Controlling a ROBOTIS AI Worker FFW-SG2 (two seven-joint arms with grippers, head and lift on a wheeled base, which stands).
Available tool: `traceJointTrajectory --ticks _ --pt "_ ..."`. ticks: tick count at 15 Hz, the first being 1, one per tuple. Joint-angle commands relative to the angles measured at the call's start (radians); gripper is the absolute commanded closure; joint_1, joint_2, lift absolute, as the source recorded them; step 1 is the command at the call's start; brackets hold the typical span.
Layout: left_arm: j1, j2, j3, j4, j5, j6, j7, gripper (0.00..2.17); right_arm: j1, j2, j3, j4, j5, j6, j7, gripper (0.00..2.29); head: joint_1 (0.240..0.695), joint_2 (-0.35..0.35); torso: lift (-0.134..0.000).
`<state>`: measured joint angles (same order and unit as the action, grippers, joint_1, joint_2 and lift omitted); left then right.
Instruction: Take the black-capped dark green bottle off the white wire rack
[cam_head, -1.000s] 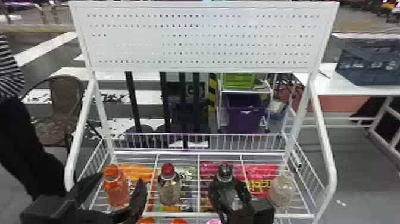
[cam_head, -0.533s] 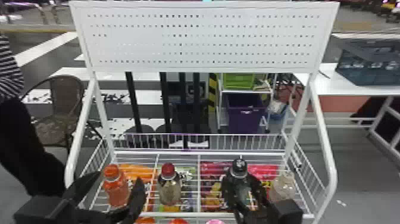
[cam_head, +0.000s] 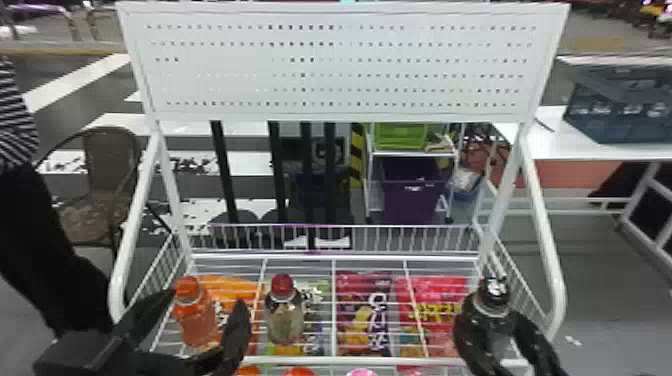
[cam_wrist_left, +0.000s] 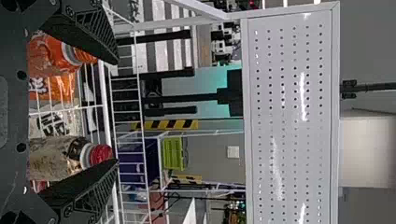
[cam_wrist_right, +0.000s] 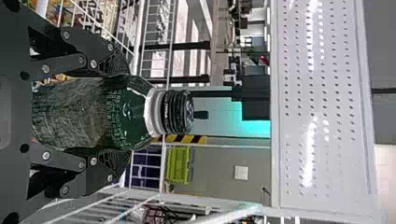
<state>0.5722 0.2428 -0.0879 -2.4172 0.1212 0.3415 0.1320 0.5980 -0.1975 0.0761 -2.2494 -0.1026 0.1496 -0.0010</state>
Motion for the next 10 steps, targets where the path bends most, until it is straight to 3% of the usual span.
traceJointTrajectory --ticks 1,6,10 --pt "-0.002 0.000 -0.001 0.001 0.000 -0.017 0.003 0.14 0.097 0.000 -0.064 -0.045 -0.022 -0.120 0.001 1.13 0.499 0.000 0.000" --pt "-0.002 0.000 0.005 -0.003 0.002 -0.017 0.006 0.14 0.230 0.007 -0.153 -0.096 -0.054 -0.255 0.009 1.13 0.499 0.000 0.000" --pt "-0.003 0.000 0.011 -0.002 0.003 -0.017 0.009 0.14 0.252 0.027 -0.191 -0.113 -0.085 -0.273 0.038 1.13 0.499 0.000 0.000"
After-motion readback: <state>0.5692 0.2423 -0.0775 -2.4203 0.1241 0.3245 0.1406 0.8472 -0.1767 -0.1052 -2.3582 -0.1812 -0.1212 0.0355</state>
